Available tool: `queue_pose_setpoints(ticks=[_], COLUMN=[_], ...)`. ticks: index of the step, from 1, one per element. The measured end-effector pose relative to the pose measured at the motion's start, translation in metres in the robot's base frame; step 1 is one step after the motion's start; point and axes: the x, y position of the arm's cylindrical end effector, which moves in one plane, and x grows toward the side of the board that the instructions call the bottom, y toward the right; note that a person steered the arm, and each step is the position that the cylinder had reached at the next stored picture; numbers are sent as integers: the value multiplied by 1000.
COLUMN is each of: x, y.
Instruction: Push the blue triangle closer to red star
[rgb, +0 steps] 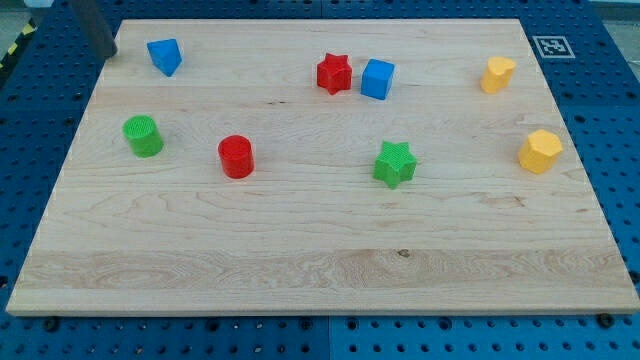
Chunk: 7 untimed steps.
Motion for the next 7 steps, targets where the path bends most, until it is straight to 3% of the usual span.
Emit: queue_pose_setpoints(ticks=[2, 3, 4, 5, 6, 7], x=[32, 45, 54, 29, -11, -23], y=[170, 160, 84, 1, -9, 40])
